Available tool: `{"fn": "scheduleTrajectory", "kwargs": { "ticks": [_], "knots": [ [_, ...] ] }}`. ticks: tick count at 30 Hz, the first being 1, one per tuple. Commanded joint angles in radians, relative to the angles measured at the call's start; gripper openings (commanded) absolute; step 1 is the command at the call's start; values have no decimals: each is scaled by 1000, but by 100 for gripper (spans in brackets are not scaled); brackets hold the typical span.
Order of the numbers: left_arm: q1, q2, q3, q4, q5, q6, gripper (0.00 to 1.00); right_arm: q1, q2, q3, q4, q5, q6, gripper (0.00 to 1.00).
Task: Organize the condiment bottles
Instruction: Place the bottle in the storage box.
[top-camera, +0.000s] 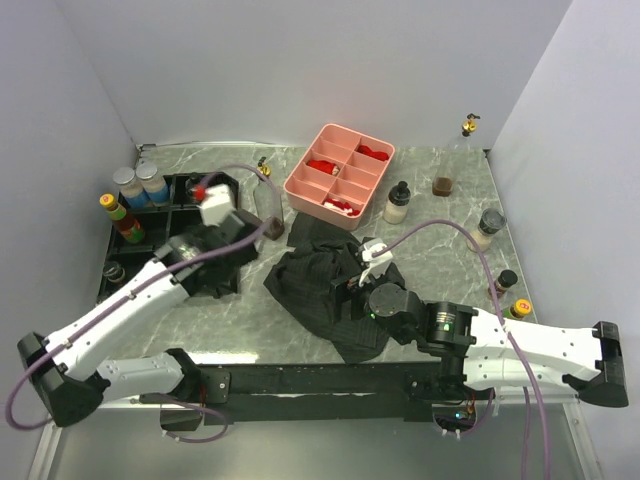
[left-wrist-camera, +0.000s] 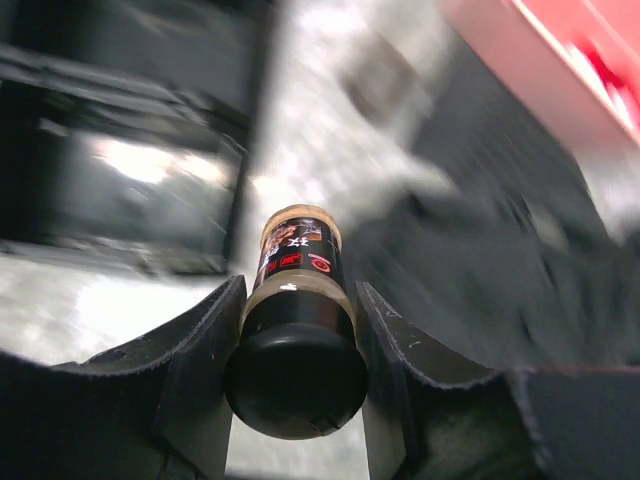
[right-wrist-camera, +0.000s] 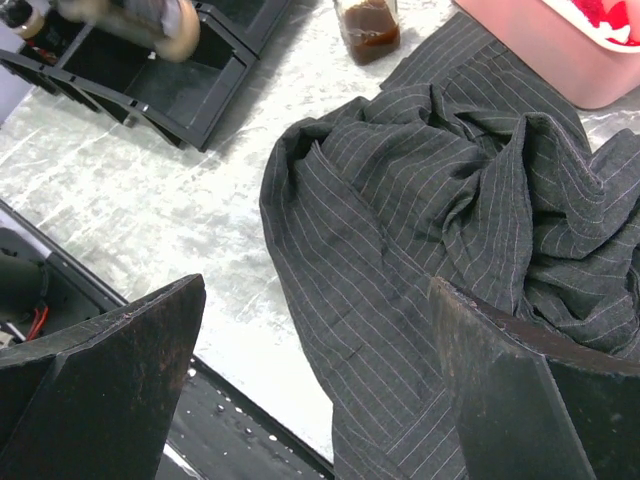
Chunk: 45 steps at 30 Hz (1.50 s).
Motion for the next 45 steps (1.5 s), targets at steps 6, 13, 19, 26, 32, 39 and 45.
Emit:
{"fn": "scheduleTrajectory", "kwargs": {
  "ticks": [6, 13, 19, 26, 32, 39, 45],
  "knots": [
    [492, -179, -157, 202, 17, 152, 1, -4, -35, 15, -23, 3, 11, 100],
    [832, -58, -135, 170, 78, 109, 1, -4, -35, 47, -47, -7, 18, 100],
    [996, -18, -161, 242, 167, 116, 1, -4, -49, 61, -73, -34, 21, 100],
    [1067, -1, -178, 275, 171, 155, 1, -3, -66, 73, -93, -47, 34, 100],
    [1133, -18, -253, 350, 237, 195, 11, -1, -50, 84, -92, -72, 43, 100],
    [1187, 13, -264, 356, 276, 180, 12, -1, -32, 92, -81, -93, 46, 100],
    [1233, 34, -300, 413, 329, 195, 27, -3, -41, 76, -75, -100, 54, 100]
  ]
}}
